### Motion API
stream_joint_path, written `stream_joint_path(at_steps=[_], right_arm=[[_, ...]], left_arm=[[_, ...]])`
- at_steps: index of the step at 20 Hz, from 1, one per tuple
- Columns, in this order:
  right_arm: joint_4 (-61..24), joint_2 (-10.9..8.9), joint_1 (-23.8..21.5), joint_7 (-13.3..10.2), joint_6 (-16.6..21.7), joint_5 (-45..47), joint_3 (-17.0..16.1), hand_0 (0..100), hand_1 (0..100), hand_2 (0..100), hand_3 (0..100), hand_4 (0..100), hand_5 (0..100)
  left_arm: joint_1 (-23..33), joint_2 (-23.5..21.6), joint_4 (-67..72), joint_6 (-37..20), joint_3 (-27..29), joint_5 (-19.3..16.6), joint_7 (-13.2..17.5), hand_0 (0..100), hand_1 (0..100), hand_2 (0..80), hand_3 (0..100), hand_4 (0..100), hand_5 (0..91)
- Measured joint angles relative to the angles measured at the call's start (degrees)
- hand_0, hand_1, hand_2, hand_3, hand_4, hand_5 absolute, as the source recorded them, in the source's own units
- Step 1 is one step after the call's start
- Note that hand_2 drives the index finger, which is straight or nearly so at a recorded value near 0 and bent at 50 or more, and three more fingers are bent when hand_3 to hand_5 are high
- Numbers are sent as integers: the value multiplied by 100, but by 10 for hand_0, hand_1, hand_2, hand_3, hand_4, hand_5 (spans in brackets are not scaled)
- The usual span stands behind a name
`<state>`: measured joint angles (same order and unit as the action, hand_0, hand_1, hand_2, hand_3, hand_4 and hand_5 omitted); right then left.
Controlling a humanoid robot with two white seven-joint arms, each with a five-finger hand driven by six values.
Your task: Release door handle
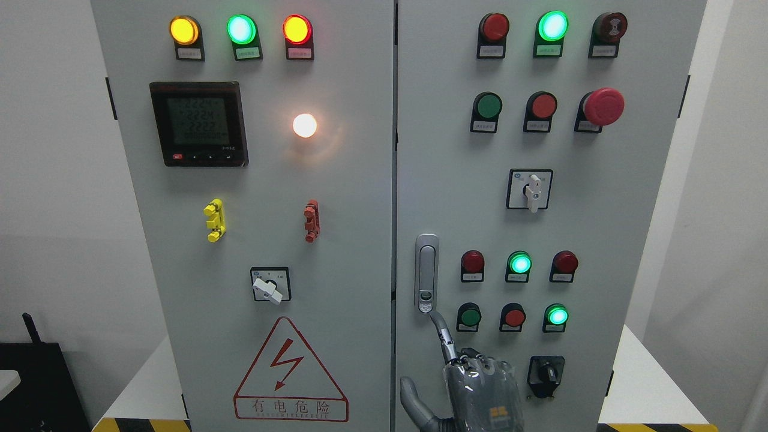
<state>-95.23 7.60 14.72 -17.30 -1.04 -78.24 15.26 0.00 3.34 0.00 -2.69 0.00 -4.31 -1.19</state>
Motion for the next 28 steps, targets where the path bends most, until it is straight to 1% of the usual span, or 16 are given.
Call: stream_joint_path(at_steps=[2, 7, 28], right_arm=[[17, 1, 21, 74, 0, -18, 8, 361, 209, 0, 1000, 903, 991], [54, 3, 85, 135, 0, -47, 21, 364, 207, 0, 1000, 903, 991], [170, 5, 218, 153, -8, -75, 33, 368, 209, 0, 1000, 902, 991]], left_arm=[[0, 0, 0, 0, 0, 0, 0, 120, 389, 0, 0, 0, 0], [0, 0, 0, 0, 0, 0, 0, 120, 389, 0, 0, 0, 0], [0, 0, 0, 1, 0, 0, 0, 120, 389, 0, 0, 0, 0]])
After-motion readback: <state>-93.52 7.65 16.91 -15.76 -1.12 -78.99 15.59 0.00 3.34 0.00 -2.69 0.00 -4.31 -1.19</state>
